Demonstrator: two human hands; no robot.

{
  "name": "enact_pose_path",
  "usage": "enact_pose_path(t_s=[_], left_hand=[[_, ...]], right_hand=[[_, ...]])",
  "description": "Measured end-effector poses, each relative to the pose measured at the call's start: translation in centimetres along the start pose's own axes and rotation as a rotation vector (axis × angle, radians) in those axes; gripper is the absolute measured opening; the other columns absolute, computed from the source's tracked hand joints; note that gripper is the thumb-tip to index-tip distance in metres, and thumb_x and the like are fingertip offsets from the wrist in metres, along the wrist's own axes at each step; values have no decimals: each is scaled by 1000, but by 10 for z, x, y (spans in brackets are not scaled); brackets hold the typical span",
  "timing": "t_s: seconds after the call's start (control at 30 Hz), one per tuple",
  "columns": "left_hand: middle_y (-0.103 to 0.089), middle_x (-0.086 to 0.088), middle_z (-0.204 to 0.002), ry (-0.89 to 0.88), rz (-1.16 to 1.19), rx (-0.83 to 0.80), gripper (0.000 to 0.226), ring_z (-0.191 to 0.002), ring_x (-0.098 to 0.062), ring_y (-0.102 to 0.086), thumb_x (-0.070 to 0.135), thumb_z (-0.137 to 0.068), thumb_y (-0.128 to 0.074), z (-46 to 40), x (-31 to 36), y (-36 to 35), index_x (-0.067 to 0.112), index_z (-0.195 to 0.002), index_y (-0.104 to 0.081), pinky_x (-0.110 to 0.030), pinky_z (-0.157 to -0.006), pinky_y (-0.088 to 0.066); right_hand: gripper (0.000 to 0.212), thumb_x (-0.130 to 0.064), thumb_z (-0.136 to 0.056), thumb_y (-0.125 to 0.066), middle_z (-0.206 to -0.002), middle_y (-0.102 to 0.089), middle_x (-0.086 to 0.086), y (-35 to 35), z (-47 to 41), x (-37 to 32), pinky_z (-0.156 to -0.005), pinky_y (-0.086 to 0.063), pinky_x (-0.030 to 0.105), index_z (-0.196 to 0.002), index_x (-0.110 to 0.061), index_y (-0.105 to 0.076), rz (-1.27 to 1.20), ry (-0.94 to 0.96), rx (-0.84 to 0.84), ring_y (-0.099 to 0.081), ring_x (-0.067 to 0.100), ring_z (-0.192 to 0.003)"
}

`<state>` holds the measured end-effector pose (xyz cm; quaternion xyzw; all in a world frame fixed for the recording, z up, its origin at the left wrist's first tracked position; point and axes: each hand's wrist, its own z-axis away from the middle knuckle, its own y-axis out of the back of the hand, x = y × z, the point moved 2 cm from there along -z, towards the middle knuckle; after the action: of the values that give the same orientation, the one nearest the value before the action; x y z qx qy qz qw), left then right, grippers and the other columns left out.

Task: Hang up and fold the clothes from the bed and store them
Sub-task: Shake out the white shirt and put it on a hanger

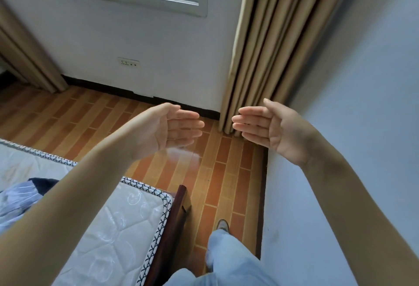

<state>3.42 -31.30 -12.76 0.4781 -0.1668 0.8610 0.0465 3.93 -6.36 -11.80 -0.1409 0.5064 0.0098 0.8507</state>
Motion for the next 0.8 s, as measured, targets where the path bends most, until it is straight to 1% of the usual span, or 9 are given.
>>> enact_pose_path(t_s=[0.13, 0.2, 0.3, 0.37, 0.47, 0.57, 0.73, 0.8], left_hand=[[-68, -14, -121, -43, 21, 26, 44, -112, -29, -66, 29, -102, -32, -44, 45, -13, 4, -125, -60, -40, -95, -53], [-67, -15, -122, -54, 57, 104, 45, -113, -29, -65, 28, -102, -32, -64, 57, -12, 4, -127, -59, -40, -94, -54], [-63, -17, -128, 21, 188, 271, 45, -118, -32, -61, 28, -104, -31, -89, 59, -1, 2, -132, -55, -40, -94, -52], [-62, -17, -130, 52, 218, 293, 46, -117, -31, -62, 30, -104, -32, -104, 61, 9, 3, -135, -52, -41, -94, -52], [-64, -15, -127, 68, 226, 353, 46, -113, -29, -65, 32, -104, -32, -125, 69, 29, 4, -134, -53, -42, -96, -51], [-65, -14, -126, 65, 252, 373, 47, -112, -30, -66, 34, -103, -33, -151, 83, 48, 5, -134, -54, -42, -94, -52], [-65, -15, -126, 35, 238, 384, 46, -114, -29, -64, 33, -104, -30, -194, 114, 84, 4, -131, -54, -38, -88, -55], [-66, -15, -124, -9, 228, 362, 46, -113, -28, -65, 33, -104, -30, -209, 128, 108, 5, -129, -56, -38, -90, -56]], right_hand=[[51, -38, -106, -28, -111, -73, 11, 20, -51, -55, -98, -49, 36, -111, -9, -68, 39, 57, -71, -69, 21, -107], [50, -38, -106, -28, -111, -73, 11, 33, -78, -72, -100, -48, 37, -110, -9, -69, 44, 43, -80, -69, 21, -107], [50, -38, -106, -28, -112, -73, 11, 47, -112, -83, -101, -48, 37, -111, -8, -68, 52, -12, -92, -69, 21, -107], [51, -38, -106, -28, -113, -73, 12, 53, -137, -86, -100, -48, 37, -113, -7, -67, 54, -38, -118, -69, 22, -108], [52, -39, -106, -27, -114, -72, 12, 54, -173, -93, -98, -48, 37, -115, -7, -67, 70, -67, -155, -69, 22, -108], [52, -39, -106, -26, -114, -72, 12, 53, -210, -102, -98, -49, 36, -114, -7, -67, 84, -86, -181, -69, 22, -108], [52, -39, -106, -26, -112, -73, 12, 40, -282, -130, -93, -50, 34, -114, -7, -67, 125, -109, -197, -69, 22, -108], [52, -39, -106, -27, -111, -73, 12, 23, -317, -148, -91, -50, 33, -113, -8, -68, 148, -91, -226, -70, 21, -107]])
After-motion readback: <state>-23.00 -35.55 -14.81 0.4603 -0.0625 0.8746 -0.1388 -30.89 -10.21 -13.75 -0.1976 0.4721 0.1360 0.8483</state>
